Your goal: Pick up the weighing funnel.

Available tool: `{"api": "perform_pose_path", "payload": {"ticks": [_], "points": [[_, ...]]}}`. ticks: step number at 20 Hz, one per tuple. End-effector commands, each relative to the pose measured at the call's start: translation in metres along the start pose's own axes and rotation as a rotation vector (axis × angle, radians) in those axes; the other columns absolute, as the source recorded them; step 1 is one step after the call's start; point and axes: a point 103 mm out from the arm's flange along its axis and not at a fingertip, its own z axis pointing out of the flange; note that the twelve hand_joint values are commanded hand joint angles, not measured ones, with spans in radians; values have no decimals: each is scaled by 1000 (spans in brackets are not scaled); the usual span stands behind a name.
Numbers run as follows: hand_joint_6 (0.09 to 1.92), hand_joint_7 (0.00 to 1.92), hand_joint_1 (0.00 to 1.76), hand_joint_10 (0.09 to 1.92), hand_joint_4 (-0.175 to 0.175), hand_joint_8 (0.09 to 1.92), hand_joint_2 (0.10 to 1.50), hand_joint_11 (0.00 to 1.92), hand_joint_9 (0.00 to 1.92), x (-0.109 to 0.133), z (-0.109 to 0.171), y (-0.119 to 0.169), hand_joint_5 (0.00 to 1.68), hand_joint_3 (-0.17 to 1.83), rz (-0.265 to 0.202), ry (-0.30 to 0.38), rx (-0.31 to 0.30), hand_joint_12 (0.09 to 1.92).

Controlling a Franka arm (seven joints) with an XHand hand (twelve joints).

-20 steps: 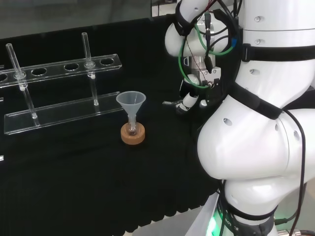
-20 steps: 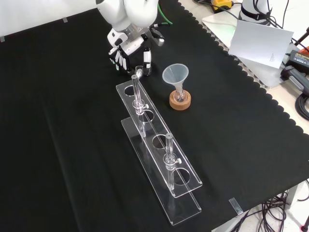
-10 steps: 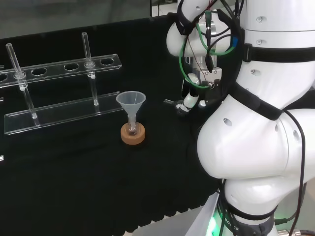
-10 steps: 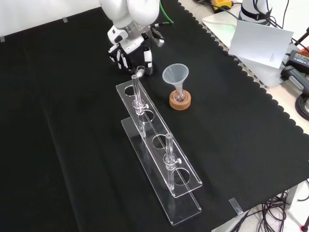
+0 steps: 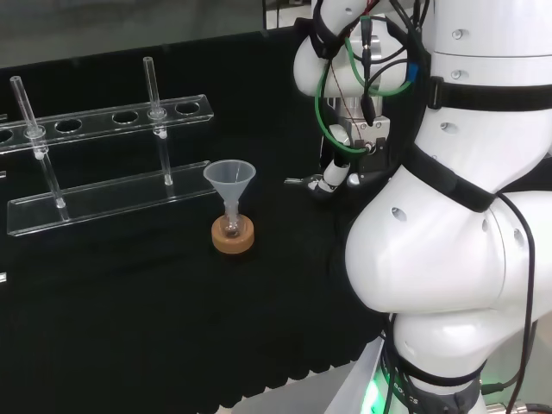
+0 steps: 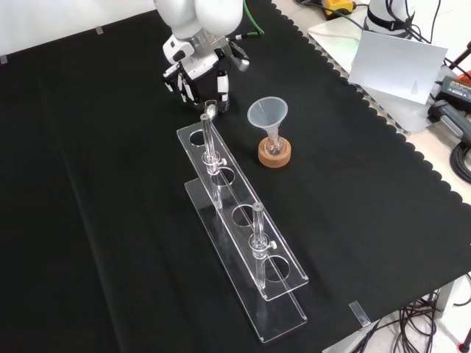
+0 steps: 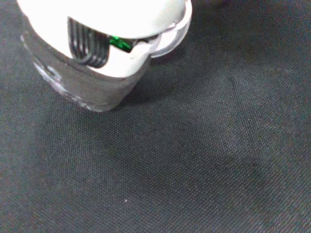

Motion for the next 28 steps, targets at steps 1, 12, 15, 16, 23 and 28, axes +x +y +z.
{"api": "perform_pose_path", "payload": {"ticks": [1,12,15,16,23,28], "points": [[87,1540,1142,254,175,173,682,0,970,-1,-1,0,1526,478,7,6,-17,1443],[87,1583,1149,247,175,135,640,0,997,-6,-6,-1,1558,548,24,37,-51,1460],[87,1589,1150,247,175,134,638,0,999,-8,-7,-2,1560,551,30,43,-58,1462],[87,1591,1150,247,175,134,637,0,1000,-9,-7,-3,1560,552,33,45,-57,1462],[87,1625,1156,241,175,104,603,0,1020,-11,-6,-6,1579,607,52,72,-70,1478],[87,1636,1158,241,175,100,597,0,1027,-12,-7,-7,1583,617,52,79,-77,1481]]}}
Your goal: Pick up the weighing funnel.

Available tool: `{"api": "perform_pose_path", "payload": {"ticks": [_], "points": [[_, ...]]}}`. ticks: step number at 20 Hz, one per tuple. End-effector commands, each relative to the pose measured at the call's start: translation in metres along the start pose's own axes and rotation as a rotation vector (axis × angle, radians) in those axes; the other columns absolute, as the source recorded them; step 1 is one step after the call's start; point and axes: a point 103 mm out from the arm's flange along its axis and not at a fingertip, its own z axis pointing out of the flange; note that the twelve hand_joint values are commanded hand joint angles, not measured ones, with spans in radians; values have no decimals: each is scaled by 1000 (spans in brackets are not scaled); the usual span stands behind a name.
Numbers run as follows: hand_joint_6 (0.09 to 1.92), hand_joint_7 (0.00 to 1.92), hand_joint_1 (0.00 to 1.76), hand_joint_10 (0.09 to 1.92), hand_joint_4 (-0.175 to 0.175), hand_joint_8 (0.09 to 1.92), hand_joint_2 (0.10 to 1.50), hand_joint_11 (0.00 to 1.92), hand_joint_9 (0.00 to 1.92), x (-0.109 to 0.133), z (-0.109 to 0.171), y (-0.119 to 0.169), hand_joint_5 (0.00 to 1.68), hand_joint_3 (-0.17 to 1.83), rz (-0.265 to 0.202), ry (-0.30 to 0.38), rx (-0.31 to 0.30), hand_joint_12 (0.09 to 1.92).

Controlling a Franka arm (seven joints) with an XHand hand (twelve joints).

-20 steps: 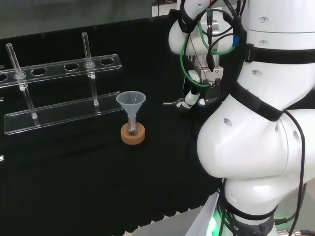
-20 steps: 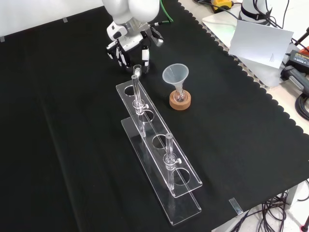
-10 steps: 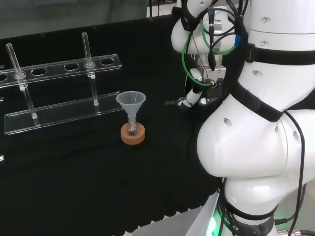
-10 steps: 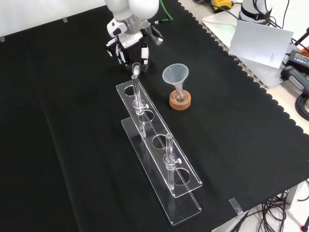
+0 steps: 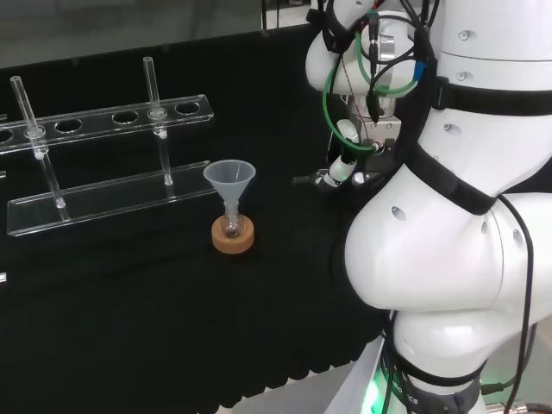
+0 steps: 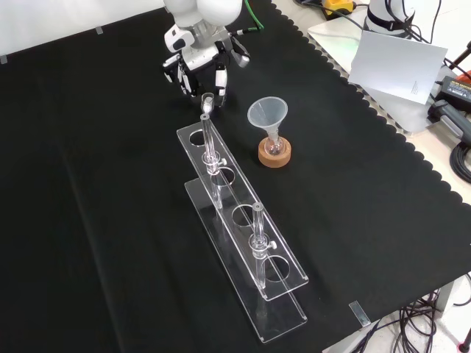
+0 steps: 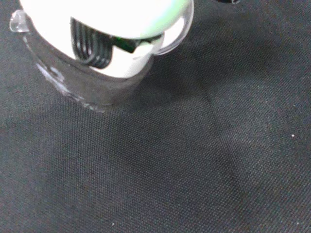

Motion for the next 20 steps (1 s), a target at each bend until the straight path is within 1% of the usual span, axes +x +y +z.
{"api": "perform_pose_path", "payload": {"ticks": [1,9,10,13,20], "points": [[87,1637,1158,241,175,100,596,0,1028,-1,-2,-1,1583,618,2,8,-11,1481],[87,1641,1159,241,175,95,592,0,1032,0,-10,0,1585,625,1,25,-27,1487],[87,1642,1159,241,175,95,591,0,1032,2,-10,1,1585,626,6,31,-30,1487],[87,1642,1159,240,175,93,590,0,1033,9,-11,2,1586,629,0,52,-37,1489],[87,1642,1160,239,175,88,588,0,1034,7,-11,2,1587,633,3,65,-39,1493]]}}
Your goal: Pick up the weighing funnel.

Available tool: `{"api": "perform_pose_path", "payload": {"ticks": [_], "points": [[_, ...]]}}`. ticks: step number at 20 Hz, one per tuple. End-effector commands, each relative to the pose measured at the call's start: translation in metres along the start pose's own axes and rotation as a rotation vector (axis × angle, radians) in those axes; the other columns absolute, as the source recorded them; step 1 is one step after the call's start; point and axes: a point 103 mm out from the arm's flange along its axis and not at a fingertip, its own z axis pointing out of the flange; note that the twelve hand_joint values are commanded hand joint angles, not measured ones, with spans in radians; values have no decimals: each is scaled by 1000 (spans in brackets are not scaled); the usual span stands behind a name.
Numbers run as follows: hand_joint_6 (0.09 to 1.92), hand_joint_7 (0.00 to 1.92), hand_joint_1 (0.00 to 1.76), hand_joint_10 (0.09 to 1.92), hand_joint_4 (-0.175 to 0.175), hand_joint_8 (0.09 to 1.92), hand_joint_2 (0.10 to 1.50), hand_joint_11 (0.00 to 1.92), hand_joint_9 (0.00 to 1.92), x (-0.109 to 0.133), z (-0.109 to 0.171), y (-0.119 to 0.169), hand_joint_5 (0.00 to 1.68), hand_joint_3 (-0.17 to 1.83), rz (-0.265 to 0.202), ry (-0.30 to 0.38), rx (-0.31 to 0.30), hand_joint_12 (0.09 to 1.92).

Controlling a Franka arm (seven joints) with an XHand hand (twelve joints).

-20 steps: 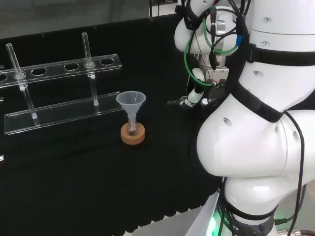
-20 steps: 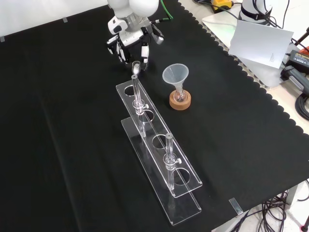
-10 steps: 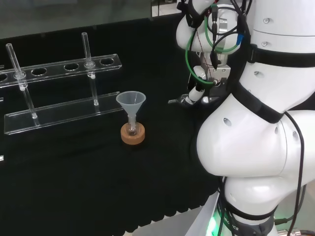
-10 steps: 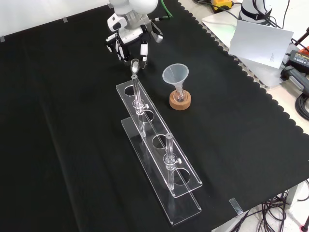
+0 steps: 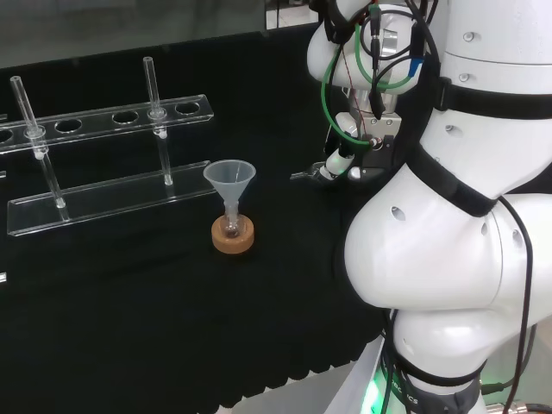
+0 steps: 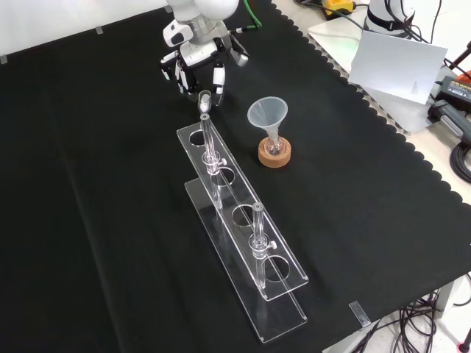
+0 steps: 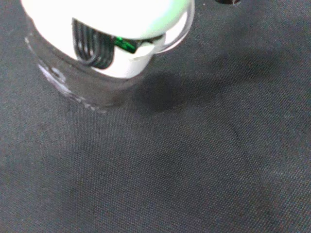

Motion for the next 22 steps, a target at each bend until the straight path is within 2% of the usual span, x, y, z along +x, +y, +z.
{"api": "perform_pose_path", "payload": {"ticks": [1,11,22], "points": [[87,1642,1160,239,175,88,587,0,1034,-1,0,-1,1587,633,1,13,0,1493],[87,1644,1160,237,175,87,586,0,1036,-3,-7,-7,1588,637,-1,57,-25,1496],[87,1645,1160,235,175,87,584,0,1036,-2,-23,-12,1590,640,-28,89,-57,1498]]}}
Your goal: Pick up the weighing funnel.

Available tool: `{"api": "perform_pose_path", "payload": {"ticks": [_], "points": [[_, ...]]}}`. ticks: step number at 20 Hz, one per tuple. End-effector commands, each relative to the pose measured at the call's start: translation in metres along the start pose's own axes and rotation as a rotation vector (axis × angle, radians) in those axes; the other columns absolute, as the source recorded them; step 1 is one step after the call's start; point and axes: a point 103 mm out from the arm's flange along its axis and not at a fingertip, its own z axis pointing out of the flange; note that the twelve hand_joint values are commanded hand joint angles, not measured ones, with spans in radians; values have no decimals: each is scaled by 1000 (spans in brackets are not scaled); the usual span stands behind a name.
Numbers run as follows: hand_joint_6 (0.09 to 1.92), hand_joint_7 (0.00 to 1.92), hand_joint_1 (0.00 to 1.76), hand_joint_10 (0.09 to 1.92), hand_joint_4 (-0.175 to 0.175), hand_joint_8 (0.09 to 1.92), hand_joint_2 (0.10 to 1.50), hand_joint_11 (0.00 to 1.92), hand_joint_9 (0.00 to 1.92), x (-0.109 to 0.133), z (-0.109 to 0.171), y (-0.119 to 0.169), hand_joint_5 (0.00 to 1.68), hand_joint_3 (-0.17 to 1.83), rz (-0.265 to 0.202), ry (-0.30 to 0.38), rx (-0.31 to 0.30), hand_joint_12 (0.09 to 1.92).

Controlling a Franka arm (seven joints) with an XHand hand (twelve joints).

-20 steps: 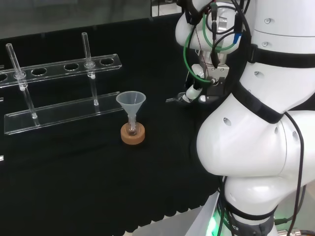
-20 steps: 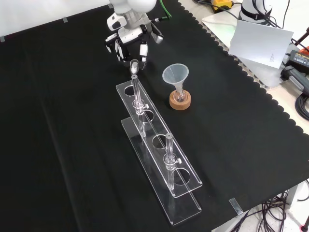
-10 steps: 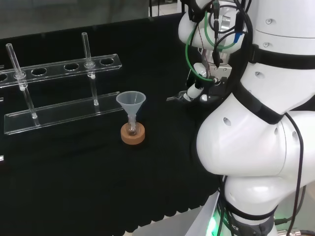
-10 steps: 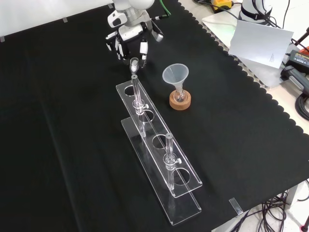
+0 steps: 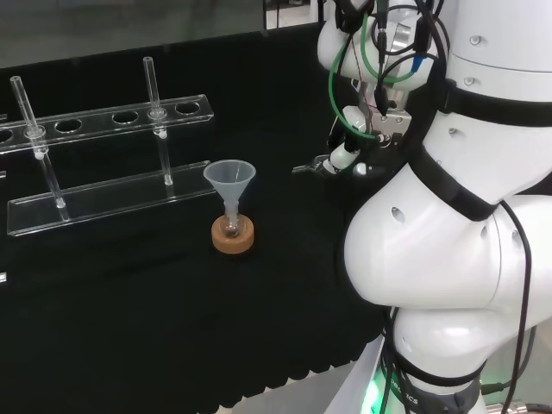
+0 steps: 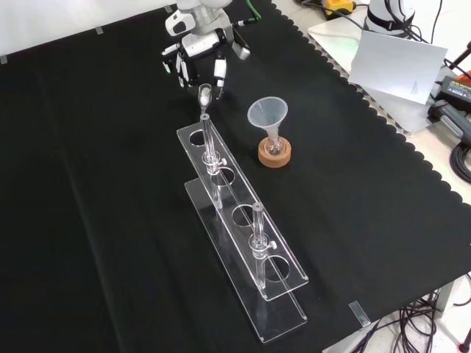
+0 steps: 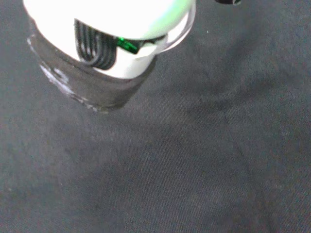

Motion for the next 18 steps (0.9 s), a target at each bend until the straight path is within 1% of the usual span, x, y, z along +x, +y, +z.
{"api": "perform_pose_path", "payload": {"ticks": [1,7,18], "points": [[87,1645,1160,235,175,87,584,0,1036,3,-9,-2,1590,640,-17,17,-16,1498],[87,1646,1160,234,175,87,584,0,1035,10,-24,-2,1590,640,-46,34,-40,1498],[87,1648,1159,230,175,87,585,0,1032,18,-44,-9,1590,640,-63,70,-86,1497]]}}
